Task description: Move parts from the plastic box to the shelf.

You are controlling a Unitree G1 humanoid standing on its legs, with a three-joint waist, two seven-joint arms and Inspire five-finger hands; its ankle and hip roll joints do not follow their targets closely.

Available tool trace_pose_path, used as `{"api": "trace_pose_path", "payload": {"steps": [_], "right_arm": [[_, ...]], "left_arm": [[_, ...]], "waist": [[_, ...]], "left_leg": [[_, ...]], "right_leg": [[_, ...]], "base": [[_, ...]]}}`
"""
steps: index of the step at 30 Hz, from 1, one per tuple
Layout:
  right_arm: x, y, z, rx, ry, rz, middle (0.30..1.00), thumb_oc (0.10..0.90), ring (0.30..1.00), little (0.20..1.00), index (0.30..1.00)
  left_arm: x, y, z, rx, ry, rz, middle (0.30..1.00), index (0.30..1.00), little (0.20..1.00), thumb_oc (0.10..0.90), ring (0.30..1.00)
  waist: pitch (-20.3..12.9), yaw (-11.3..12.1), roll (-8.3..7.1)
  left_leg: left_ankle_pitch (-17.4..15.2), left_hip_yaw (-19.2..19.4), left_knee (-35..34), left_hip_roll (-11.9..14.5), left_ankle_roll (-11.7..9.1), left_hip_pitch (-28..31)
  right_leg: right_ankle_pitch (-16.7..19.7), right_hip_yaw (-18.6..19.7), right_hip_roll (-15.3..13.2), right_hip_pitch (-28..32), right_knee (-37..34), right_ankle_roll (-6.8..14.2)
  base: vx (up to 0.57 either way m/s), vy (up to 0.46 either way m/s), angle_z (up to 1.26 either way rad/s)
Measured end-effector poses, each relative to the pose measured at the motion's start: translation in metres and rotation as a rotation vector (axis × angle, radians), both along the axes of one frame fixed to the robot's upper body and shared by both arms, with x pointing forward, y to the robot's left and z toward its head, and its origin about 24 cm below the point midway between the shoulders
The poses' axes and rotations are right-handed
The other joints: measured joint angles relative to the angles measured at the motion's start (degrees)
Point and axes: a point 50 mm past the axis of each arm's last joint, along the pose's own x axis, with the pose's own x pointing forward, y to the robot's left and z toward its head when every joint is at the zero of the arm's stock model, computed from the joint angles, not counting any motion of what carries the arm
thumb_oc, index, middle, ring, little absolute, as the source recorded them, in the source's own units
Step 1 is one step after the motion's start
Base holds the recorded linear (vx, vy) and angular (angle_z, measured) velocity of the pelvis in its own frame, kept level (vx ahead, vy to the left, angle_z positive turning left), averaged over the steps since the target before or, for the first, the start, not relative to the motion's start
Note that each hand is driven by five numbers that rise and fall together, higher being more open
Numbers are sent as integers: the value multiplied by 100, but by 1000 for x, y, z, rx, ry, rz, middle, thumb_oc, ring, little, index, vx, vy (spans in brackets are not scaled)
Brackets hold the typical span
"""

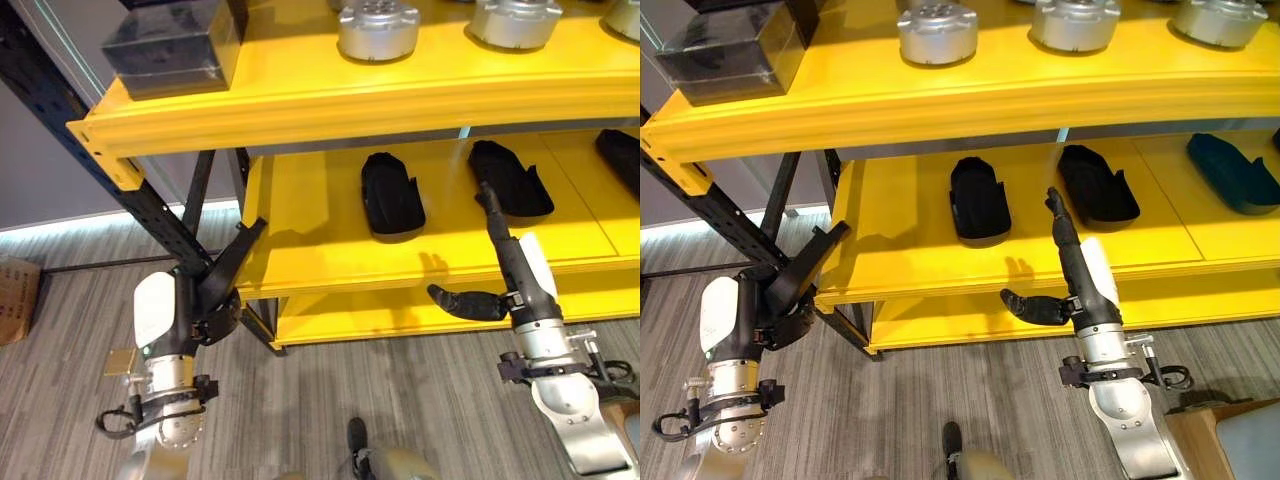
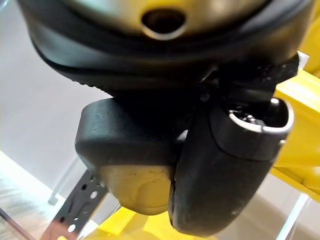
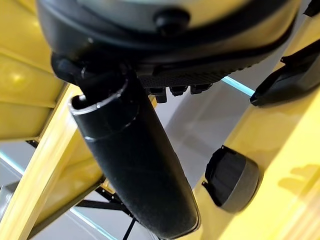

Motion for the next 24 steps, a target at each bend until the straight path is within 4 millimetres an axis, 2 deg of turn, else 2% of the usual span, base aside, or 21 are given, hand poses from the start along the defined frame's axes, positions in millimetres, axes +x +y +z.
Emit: {"api": "trace_pose_path", "payload": {"steps": [1,2,3,4,5,7,9,11,12,14,15,24], "right_arm": [[-1,-2,1,-8,-1,-6,1000,900,1000,1000,1000],[-2,-4,-2,-7,12,-16,1000,900,1000,1000,1000],[-3,-5,-3,-3,14,-24,1000,900,1000,1000,1000],[-3,-6,-4,3,18,-31,1000,900,1000,1000,1000],[-2,-5,-4,3,20,-29,1000,900,1000,1000,1000],[-2,0,-6,7,25,-6,1000,900,1000,1000,1000],[-4,1,-8,11,32,-10,1000,900,1000,1000,1000],[-6,-2,-10,10,39,-26,1000,900,1000,1000,1000],[-5,-2,-9,9,36,-24,1000,900,1000,1000,1000],[-4,-1,-8,9,31,-20,1000,900,1000,1000,1000],[-2,1,-7,8,27,-8,1000,900,1000,1000,1000],[-8,0,-15,14,64,-18,1000,900,1000,1000,1000]], "left_arm": [[0,0,3,14,-7,-10,300,300,300,400,300],[1,-1,2,6,-8,-10,300,300,300,400,300],[3,-2,2,5,-10,-14,300,300,300,400,300],[4,-3,2,-2,-13,-15,300,300,300,400,300],[2,-2,1,-2,-4,-12,300,300,300,400,300],[-2,2,-1,1,12,13,300,300,300,400,300],[-5,1,-2,4,10,17,300,300,300,400,300],[-7,-1,3,1,-8,9,300,300,300,400,300],[-11,-3,6,0,-15,-4,300,300,300,400,300],[-12,-6,8,-5,-26,-21,300,300,300,400,300],[-12,-8,7,-6,-23,-34,300,300,300,400,300],[-13,-8,6,-5,-15,-34,300,300,300,400,300]], "waist": [[14,-58,-69],[22,-71,4],[27,-44,4],[42,-44,-27],[53,68,3],[50,226,53],[47,176,69],[35,163,91],[4,195,154],[7,231,145],[7,252,145],[2,190,137]], "left_leg": [[47,28,-374,12,-96,-77],[225,-10,-1337,103,-101,-79],[313,182,-1509,-10,-66,-281],[432,275,-1691,-179,-5,-381],[643,301,-1996,-364,104,-416],[796,121,-2221,-386,249,-247],[922,-38,-2251,-426,324,-62],[957,98,-2358,-396,343,175],[1154,102,-2556,-274,343,510],[1314,172,-2743,-296,382,588],[1302,250,-2744,-329,414,611],[1284,544,-2894,-334,443,696]], "right_leg": [[-2,90,-200,-10,204,-49],[37,61,-69,85,53,-166],[61,126,-55,166,-119,-160],[160,244,-83,231,-309,-13],[291,309,-39,354,-465,51],[385,556,183,552,-639,-26],[387,573,288,719,-780,-38],[386,582,318,794,-828,-78],[393,620,392,794,-829,-82],[406,635,361,776,-816,-45],[373,689,322,767,-818,11],[308,709,245,661,-722,46]], "base": [[130,0,11],[100,1,27],[110,-4,13],[61,21,-20],[94,36,-45],[102,55,-72],[109,45,-31],[94,25,1],[0,0,0],[13,21,-11],[61,23,-22],[22,3,-8]]}}
